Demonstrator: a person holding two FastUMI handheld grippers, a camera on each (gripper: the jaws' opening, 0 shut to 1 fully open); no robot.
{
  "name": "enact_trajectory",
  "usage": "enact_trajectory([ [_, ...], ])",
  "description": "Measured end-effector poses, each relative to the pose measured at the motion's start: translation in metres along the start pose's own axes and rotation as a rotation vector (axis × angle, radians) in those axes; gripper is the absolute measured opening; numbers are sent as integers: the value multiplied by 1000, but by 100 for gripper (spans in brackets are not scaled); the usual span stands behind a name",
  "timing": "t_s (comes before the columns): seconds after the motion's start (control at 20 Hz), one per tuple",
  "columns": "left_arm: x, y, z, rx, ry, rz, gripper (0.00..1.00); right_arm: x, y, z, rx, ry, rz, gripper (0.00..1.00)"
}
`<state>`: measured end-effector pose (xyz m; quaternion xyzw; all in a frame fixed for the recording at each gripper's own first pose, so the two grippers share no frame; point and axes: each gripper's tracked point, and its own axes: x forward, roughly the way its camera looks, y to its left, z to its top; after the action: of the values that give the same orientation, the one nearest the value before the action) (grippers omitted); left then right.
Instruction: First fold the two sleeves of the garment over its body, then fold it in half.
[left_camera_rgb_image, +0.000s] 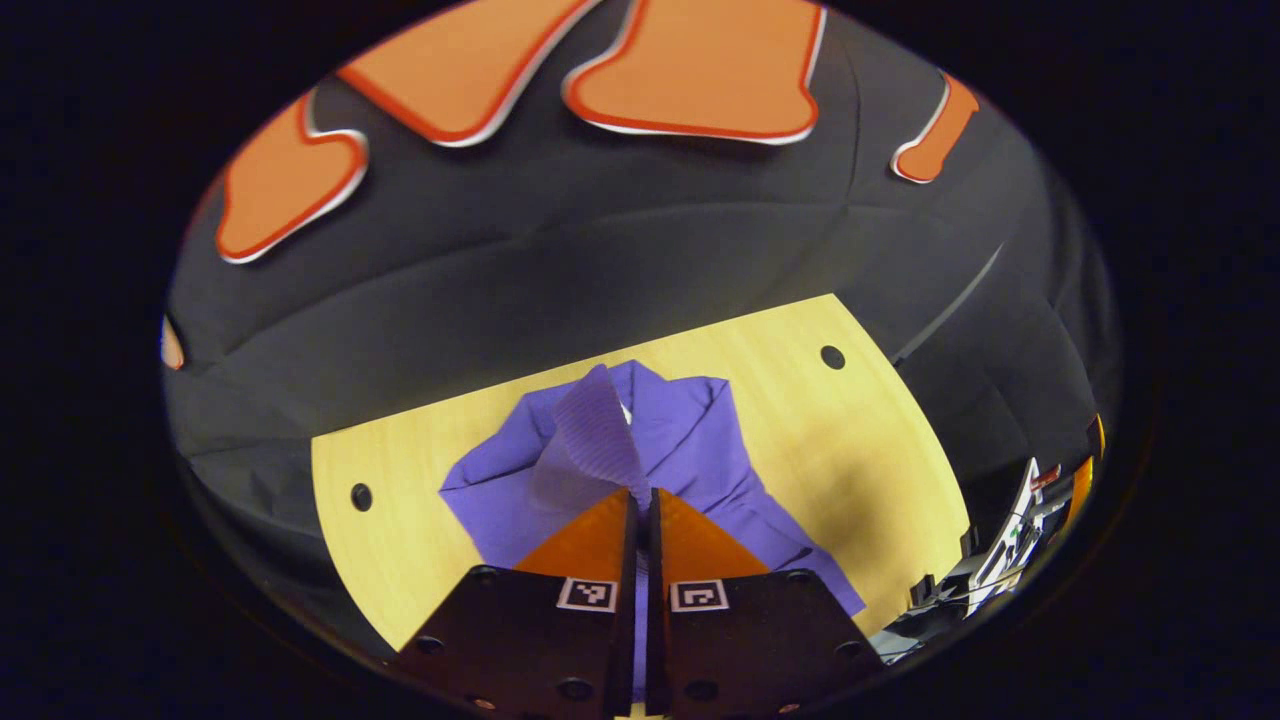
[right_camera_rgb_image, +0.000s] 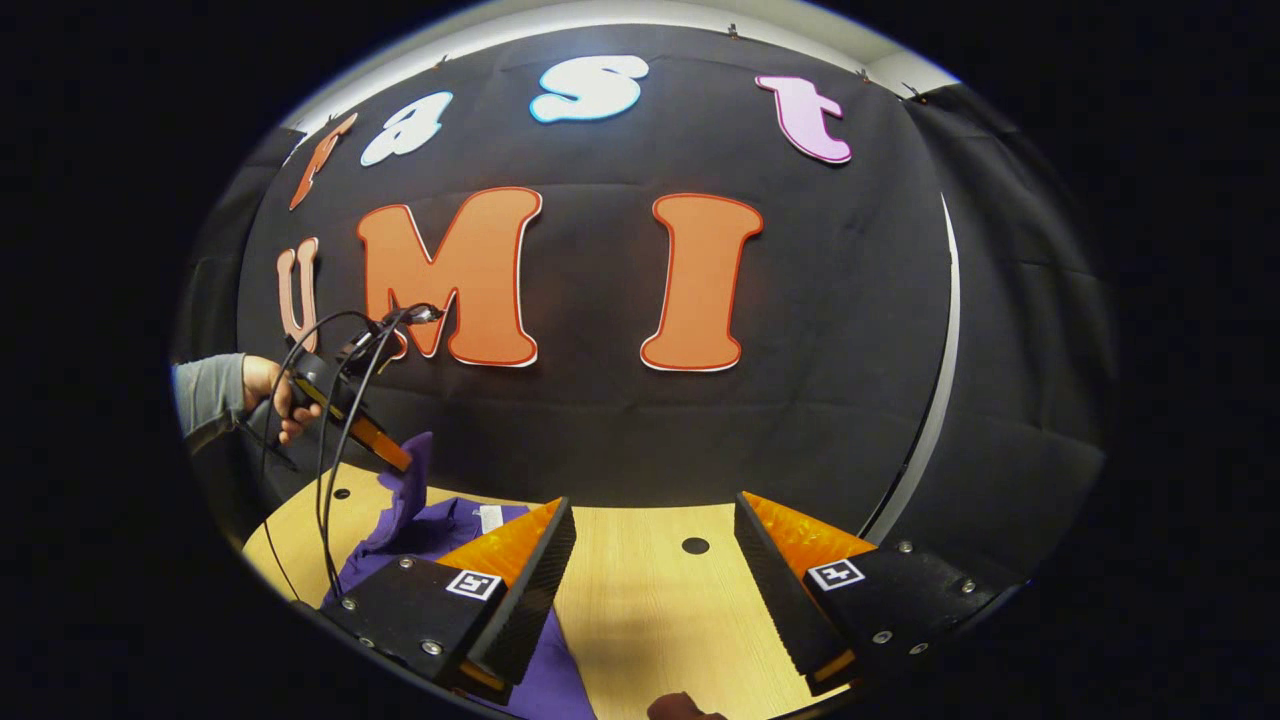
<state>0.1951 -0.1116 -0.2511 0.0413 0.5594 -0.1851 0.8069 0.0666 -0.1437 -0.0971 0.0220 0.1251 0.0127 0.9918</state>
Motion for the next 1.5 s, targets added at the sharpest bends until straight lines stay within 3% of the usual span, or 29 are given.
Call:
enact_trajectory([
  [0.15, 11, -25, 12, -2, -47, -36, 18, 4, -10, -9, 1, 15, -4, 95],
  [0.35, -4, -42, 15, -15, -127, -111, 55, 9, -14, -17, 4, 32, -5, 95],
  [0.6, -40, 4, -18, -49, -182, -19, 82, 14, 4, -33, -8, 70, 19, 95],
  [0.8, -73, 68, -52, -17, -289, 192, 95, 14, 25, -62, -22, 125, 33, 95],
  [1.05, -124, 100, -91, -22, -420, 333, 96, 8, 53, -86, -50, 171, 64, 95],
  [1.15, -138, 101, -109, -49, -455, 348, 96, 7, 64, -92, -38, 184, 82, 95],
  [1.5, -138, 113, -209, -104, -348, 365, 92, 0, 88, -153, -57, 346, 125, 96],
])
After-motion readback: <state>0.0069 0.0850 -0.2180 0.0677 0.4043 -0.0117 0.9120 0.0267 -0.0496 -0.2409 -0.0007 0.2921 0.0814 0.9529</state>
